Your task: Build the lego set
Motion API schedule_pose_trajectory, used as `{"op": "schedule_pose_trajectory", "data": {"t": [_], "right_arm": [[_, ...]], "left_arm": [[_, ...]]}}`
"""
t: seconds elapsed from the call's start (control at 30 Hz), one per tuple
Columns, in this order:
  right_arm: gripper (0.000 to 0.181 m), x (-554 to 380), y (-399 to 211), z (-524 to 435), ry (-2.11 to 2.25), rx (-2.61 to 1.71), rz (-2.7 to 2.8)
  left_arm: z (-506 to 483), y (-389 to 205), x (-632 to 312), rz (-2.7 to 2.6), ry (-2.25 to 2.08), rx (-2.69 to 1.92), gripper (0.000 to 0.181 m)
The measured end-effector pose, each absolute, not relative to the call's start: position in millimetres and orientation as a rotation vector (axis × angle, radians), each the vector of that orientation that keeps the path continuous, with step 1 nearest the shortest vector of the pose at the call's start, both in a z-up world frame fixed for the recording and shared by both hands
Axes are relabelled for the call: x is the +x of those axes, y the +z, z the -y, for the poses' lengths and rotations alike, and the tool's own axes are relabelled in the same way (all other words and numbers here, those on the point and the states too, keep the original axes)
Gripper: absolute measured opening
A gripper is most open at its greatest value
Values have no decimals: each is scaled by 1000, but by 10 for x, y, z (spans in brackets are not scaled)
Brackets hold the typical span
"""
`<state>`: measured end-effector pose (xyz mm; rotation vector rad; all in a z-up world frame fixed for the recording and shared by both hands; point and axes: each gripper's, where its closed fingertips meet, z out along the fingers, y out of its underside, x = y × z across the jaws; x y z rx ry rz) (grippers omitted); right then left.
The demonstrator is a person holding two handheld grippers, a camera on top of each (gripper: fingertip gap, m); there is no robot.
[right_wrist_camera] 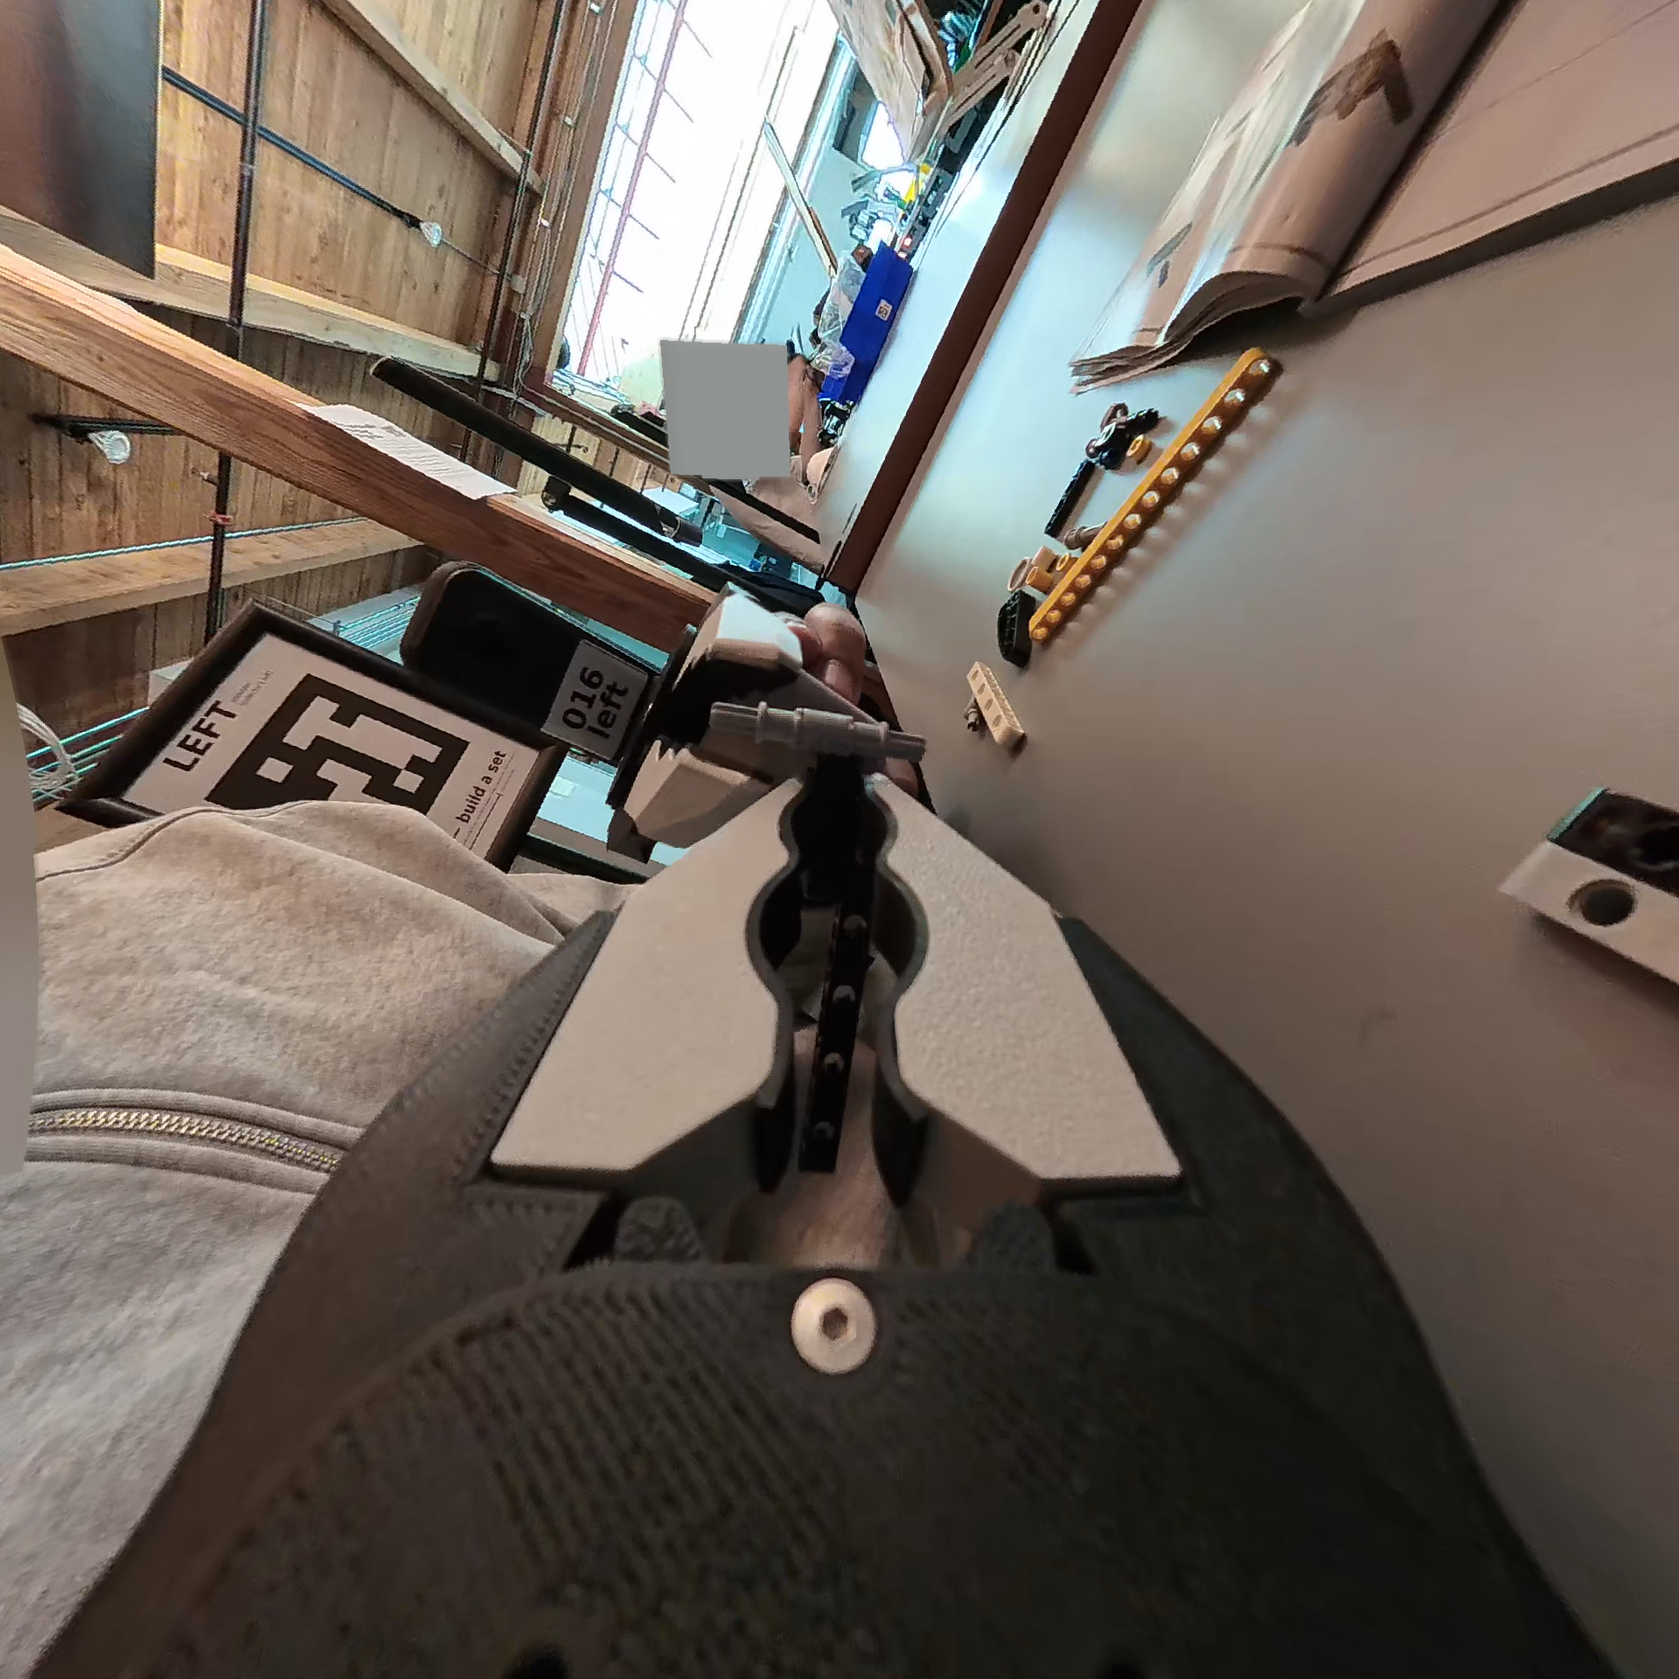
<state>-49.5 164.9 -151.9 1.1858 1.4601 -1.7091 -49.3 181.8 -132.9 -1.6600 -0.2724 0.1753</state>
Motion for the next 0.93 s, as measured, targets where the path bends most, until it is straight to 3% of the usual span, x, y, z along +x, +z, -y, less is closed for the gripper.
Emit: {"op": "schedule_pose_trajectory", "data": {"t": [0.23,0.5,0.93], "right_arm": [[7,-525,-1525,-1699,-1745,1193,-1560],[7,-560,-1726,-1807,-1704,1190,-2185],[7,-630,-2193,-1849,-1026,714,-3180]], "left_arm": [[-1788,-1281,-504,284,140,-1633,27],[-1737,-1415,-529,337,-73,-1688,27],[-1692,-2017,-638,516,-60,-2036,20]]}}
